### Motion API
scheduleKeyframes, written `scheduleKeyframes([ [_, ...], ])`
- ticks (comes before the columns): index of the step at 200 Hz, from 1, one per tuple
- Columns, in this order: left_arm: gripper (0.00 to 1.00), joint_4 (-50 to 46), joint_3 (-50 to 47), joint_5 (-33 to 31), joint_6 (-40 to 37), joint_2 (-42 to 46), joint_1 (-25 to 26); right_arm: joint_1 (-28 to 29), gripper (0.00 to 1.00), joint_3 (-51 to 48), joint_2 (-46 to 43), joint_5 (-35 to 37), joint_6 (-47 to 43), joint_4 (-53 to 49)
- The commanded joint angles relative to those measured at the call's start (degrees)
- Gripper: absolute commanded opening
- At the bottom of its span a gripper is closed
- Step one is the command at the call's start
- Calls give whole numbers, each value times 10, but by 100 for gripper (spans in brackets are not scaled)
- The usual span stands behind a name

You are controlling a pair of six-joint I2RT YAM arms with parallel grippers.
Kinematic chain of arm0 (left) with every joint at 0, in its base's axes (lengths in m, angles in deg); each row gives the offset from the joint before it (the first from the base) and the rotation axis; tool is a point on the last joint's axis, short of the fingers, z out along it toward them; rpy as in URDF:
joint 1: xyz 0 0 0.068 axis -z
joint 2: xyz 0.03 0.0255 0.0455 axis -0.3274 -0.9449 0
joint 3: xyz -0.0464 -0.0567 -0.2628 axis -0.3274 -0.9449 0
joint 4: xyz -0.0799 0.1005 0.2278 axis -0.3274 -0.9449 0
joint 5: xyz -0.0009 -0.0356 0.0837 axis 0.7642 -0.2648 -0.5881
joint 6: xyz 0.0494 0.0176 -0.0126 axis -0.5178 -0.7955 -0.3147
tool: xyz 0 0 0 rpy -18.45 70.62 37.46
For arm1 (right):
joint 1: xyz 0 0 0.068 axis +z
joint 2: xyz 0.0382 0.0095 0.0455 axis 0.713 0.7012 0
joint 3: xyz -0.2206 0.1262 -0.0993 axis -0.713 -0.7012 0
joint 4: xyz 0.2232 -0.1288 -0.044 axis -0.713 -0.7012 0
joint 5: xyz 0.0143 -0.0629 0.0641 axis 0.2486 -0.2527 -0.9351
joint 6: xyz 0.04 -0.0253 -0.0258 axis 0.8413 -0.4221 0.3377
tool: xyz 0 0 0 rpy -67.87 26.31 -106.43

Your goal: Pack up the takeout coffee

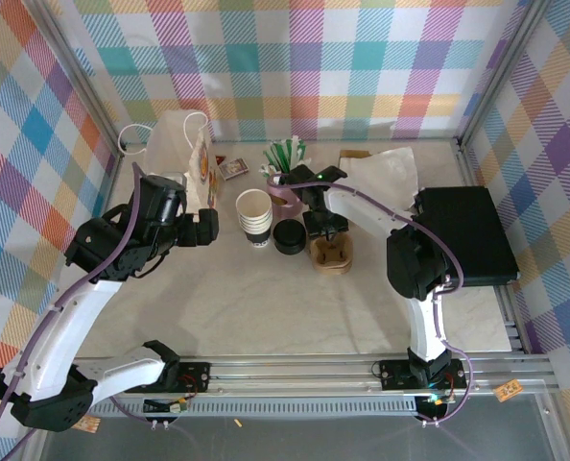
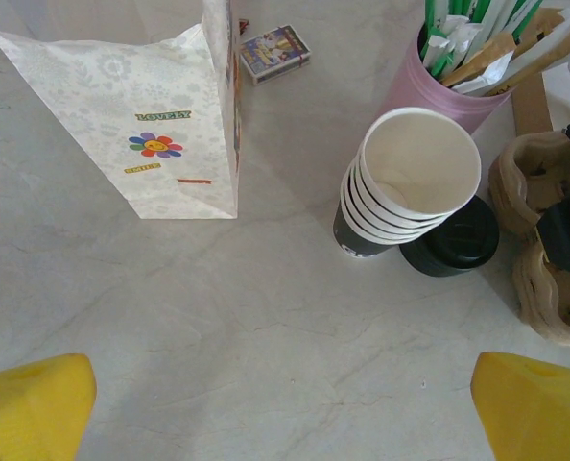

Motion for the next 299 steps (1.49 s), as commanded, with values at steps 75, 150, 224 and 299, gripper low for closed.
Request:
scheduleKeyframes([
  [75, 100, 22, 7, -6, -17, -8, -8, -11, 56, 3, 9, 0, 20, 2],
  [150, 100, 25, 8, -3, -18, -12, -10, -13, 53, 15, 5, -3, 23, -1],
  [224, 100, 31, 3, -1, -17, -12, -11, -14, 55, 26, 2, 4, 16, -2],
  [299, 100, 26, 4, -6, -12, -6, -12, -26, 52, 28, 11, -5, 17, 5],
])
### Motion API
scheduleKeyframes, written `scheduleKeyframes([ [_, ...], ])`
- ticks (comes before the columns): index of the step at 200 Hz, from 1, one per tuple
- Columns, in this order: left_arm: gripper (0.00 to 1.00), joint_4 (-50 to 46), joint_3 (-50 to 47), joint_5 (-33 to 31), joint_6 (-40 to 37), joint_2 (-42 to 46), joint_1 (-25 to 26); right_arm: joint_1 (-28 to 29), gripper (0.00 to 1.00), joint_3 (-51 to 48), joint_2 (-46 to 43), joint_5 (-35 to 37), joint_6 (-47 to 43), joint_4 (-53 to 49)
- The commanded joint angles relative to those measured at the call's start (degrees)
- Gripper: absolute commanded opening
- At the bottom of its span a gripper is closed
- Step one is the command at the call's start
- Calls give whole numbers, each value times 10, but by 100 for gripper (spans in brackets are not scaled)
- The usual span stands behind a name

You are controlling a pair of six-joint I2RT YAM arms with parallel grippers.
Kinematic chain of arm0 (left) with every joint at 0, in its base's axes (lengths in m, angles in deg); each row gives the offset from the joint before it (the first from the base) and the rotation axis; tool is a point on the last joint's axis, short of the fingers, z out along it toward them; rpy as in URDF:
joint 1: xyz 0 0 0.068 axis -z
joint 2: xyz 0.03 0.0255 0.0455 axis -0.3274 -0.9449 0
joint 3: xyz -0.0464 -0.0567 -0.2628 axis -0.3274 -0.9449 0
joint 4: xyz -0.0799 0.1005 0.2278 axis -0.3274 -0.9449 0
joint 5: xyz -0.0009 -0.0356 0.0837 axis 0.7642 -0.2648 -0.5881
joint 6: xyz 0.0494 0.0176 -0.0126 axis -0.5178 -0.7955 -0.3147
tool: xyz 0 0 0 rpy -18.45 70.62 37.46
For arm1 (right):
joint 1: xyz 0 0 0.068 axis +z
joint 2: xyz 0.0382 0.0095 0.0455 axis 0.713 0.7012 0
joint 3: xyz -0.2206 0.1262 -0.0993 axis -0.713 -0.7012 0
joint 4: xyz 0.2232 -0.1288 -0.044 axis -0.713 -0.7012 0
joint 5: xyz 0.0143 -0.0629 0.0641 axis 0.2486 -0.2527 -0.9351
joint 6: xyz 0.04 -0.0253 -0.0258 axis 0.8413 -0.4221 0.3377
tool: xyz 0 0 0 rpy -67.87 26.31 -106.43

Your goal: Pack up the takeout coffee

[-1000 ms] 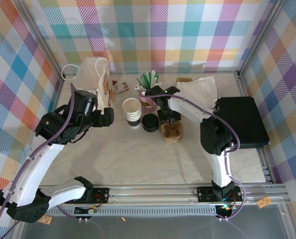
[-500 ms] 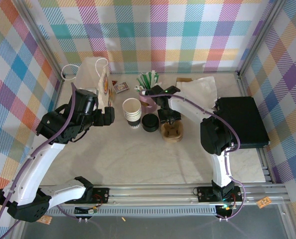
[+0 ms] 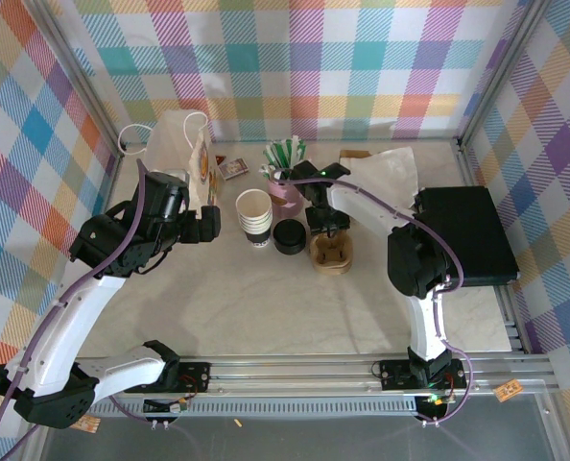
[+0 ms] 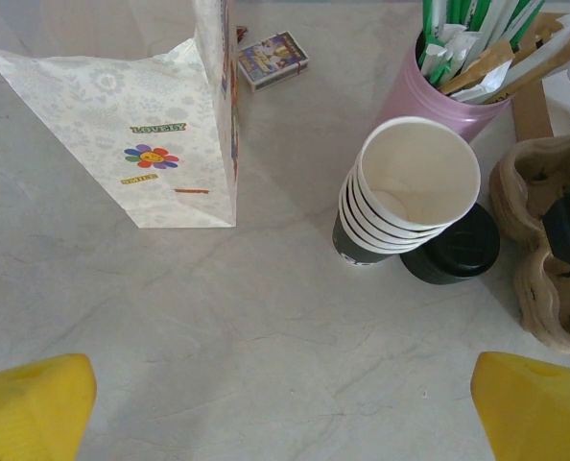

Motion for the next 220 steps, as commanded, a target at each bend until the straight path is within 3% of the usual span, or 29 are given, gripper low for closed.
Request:
scheduleKeyframes([
  [1, 100, 11, 4, -7, -4, 4, -8, -5, 52, 18, 8, -5, 2, -1],
  [220, 100, 18, -7, -5, 1, 7, -7, -9, 51, -8, 19, -30, 9, 5],
])
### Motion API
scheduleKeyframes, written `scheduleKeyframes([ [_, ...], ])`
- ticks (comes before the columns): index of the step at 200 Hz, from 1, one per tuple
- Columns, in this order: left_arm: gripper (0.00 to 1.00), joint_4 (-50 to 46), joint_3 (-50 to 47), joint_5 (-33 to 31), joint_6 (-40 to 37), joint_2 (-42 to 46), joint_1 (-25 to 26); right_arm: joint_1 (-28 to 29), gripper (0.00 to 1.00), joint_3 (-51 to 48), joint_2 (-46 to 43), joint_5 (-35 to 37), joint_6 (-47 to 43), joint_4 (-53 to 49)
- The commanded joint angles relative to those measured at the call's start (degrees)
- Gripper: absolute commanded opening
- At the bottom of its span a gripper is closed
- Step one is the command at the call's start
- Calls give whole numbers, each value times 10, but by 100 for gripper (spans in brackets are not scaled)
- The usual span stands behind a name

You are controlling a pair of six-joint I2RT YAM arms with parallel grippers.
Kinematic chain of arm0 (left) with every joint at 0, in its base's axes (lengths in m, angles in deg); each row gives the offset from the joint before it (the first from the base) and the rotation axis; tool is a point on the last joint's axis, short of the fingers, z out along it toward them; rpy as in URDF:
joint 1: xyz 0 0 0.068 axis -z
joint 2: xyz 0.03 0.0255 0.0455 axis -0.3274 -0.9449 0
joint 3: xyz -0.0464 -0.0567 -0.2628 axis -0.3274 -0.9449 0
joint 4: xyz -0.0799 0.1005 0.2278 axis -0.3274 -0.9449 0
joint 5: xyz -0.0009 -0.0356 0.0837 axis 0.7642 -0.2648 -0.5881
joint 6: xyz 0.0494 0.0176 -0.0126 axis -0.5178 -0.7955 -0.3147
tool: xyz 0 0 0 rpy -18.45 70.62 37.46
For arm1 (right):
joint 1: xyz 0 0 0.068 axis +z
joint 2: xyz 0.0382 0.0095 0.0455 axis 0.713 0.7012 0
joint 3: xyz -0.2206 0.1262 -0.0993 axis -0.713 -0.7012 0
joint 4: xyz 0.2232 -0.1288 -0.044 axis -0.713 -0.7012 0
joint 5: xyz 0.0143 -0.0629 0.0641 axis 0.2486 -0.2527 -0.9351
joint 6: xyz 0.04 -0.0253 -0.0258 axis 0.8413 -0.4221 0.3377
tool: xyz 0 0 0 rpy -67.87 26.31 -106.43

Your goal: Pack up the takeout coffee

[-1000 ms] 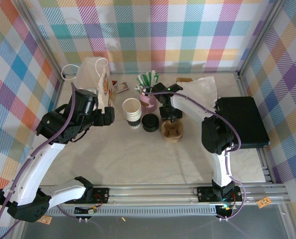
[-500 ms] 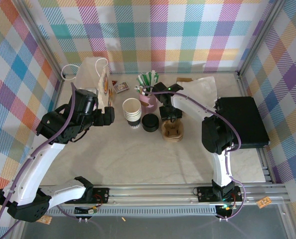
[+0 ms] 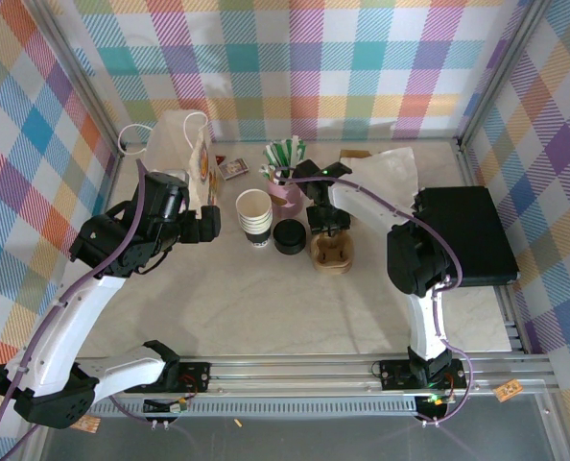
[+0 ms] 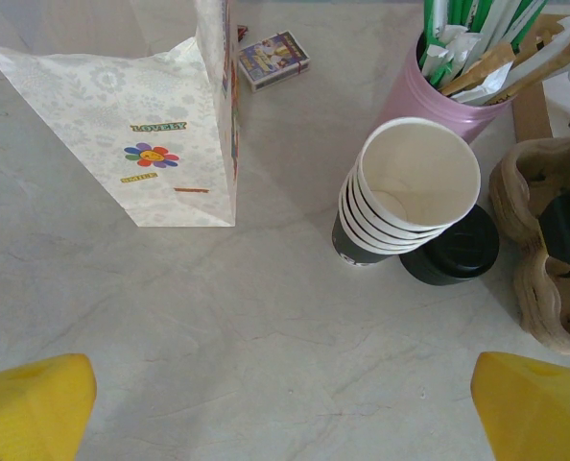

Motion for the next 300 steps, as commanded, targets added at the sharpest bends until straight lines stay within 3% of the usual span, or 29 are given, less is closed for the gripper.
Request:
scheduleKeyframes([
  [1, 100, 18, -6, -5, -4, 7, -7, -3, 51, -8, 11, -9, 9, -1],
  [44, 100, 18, -9, -3, -4, 9, -7, -3, 50, -14, 11, -8, 12, -2],
  [61, 100, 18, -8, -4, -5, 9, -7, -3, 45, -19, 10, -8, 12, -1],
  [161, 100, 25, -7, -2, -2, 5, -7, -3, 34, -12, -3, -3, 5, -14],
  [300, 100, 41, -11, -7, 7, 6, -7, -4, 33, 9, -41, -3, -15, -41],
])
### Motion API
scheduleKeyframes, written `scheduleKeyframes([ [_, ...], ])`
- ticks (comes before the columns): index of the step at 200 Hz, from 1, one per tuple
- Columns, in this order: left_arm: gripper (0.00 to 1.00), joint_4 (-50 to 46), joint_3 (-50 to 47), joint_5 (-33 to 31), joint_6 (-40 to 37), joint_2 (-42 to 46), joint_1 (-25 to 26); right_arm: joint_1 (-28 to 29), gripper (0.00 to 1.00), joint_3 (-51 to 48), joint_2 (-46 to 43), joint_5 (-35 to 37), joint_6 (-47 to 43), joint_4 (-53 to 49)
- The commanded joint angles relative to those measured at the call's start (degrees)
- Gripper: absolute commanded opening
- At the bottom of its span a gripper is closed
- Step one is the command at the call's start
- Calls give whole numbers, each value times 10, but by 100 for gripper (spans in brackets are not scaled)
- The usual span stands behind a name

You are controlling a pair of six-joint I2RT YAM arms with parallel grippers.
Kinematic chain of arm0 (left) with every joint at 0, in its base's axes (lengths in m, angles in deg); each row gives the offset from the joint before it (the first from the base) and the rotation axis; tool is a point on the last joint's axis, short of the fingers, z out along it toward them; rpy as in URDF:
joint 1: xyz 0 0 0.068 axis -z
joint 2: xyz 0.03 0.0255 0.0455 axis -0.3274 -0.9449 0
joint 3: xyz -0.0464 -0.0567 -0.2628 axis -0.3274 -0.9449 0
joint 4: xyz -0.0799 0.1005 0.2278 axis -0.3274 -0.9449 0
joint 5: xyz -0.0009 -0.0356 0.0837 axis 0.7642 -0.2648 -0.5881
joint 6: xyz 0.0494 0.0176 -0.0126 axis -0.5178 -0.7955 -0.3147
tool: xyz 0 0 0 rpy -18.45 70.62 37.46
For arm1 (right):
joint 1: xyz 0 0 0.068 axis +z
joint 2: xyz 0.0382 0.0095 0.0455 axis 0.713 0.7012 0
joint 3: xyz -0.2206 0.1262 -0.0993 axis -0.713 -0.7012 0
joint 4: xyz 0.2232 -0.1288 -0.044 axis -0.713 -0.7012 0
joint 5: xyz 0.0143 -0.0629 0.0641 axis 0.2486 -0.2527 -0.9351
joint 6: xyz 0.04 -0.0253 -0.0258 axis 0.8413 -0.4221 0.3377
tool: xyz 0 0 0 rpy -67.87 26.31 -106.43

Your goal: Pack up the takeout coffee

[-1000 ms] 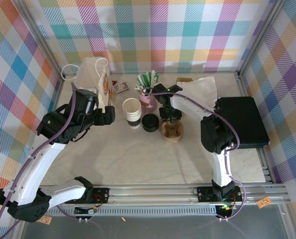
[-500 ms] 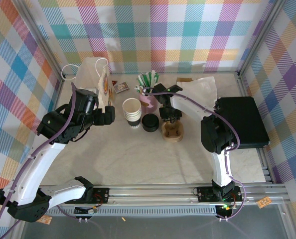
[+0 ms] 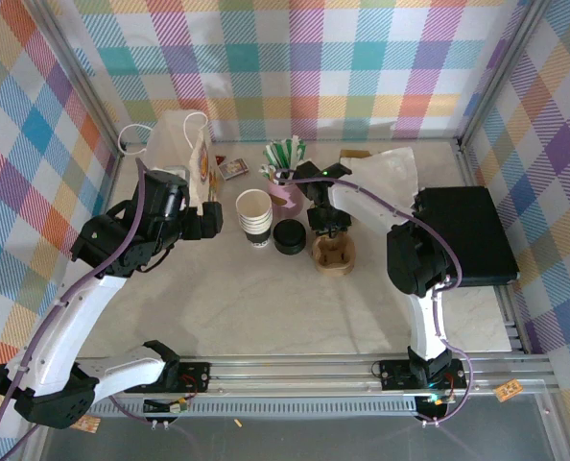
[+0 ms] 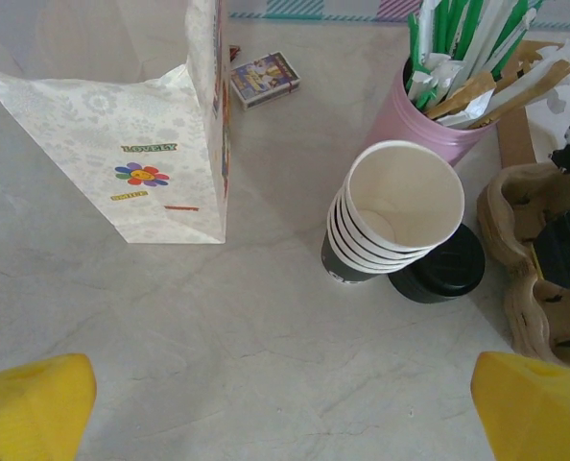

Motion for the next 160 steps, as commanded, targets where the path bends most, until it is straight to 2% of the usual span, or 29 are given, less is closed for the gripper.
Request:
scheduleKeyframes([
  [1, 100, 13, -7, -7, 4, 6, -7, -4, 33, 15, -38, -3, -10, -33],
  [109, 100, 11, 13, -49, 6, 4, -8, -13, 29, -10, -82, -21, -21, -22],
  [160, 100, -2, 35, -102, 7, -2, -9, -22, 25, -30, -104, -43, -32, -12],
])
